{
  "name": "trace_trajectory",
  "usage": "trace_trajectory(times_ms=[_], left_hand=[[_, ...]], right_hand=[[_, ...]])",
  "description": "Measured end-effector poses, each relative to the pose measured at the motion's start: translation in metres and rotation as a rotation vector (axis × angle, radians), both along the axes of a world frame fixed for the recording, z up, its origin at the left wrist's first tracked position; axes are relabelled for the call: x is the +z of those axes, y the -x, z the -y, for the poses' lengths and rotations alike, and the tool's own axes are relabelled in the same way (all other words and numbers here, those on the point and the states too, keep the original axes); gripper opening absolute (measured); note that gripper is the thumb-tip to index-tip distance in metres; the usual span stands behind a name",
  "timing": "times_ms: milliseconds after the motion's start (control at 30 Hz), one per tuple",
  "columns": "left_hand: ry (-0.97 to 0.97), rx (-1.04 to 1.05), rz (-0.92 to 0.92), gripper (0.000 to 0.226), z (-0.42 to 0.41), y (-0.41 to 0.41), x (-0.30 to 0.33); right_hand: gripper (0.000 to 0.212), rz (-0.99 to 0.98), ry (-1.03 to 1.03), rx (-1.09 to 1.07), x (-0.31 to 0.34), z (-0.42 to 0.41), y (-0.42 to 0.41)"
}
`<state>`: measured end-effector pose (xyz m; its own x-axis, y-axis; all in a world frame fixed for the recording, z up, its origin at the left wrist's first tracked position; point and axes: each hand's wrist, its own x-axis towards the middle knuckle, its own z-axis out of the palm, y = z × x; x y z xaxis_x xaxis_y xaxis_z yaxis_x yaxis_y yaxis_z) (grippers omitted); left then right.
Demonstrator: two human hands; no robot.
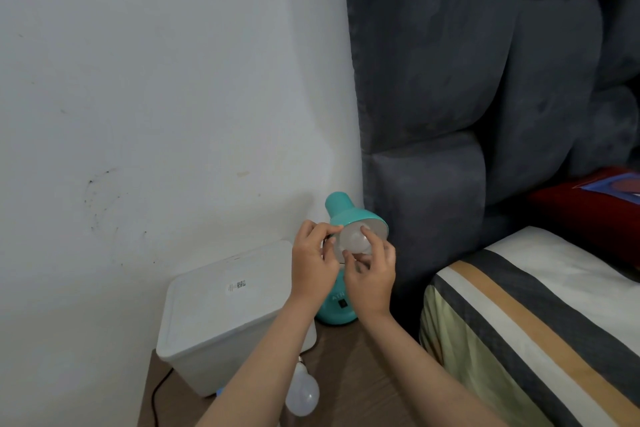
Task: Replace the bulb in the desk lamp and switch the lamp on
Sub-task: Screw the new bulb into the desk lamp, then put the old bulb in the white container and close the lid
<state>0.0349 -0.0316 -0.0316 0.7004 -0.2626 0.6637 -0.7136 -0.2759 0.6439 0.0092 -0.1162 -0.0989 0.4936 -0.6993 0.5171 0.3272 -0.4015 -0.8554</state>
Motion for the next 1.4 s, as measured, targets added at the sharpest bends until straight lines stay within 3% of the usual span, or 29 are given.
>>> trace_trajectory(times_ms=[167,400,633,800,933,1033,1233,1400], left_hand=[[-0.002,0.006,-0.001,0.022,0.0,0.0,0.001],[0.004,0.008,-0.003,0.022,0.0,0.002,0.002],[0.014,0.009,-0.015,0.023,0.0,0.003,0.002],[-0.028,-0.013,-0.073,0.024,-0.003,0.007,0.006],[-0.187,-0.097,-0.125,0.038,-0.015,0.018,0.01],[-0.219,-0.111,-0.151,0.049,-0.031,0.037,0.005],[-0.247,0.128,-0.291,0.056,-0.098,0.047,-0.027],[-0.362,0.478,-0.386,0.087,-0.17,0.028,-0.036]], right_hand=[[0.051,-0.025,-0.082,0.018,0.002,0.001,0.001],[0.052,-0.005,0.035,-0.003,0.002,0.002,0.0],[0.052,-0.02,-0.13,0.022,0.003,0.001,-0.002],[0.054,-0.074,-0.136,0.049,0.009,0.002,0.004],[0.06,-0.097,-0.07,0.035,0.008,-0.007,0.019],[0.054,-0.168,-0.033,0.046,0.004,-0.024,0.033],[0.043,-0.264,0.203,0.229,0.004,-0.06,0.037],[0.083,-0.502,0.394,0.409,0.022,-0.07,0.01]])
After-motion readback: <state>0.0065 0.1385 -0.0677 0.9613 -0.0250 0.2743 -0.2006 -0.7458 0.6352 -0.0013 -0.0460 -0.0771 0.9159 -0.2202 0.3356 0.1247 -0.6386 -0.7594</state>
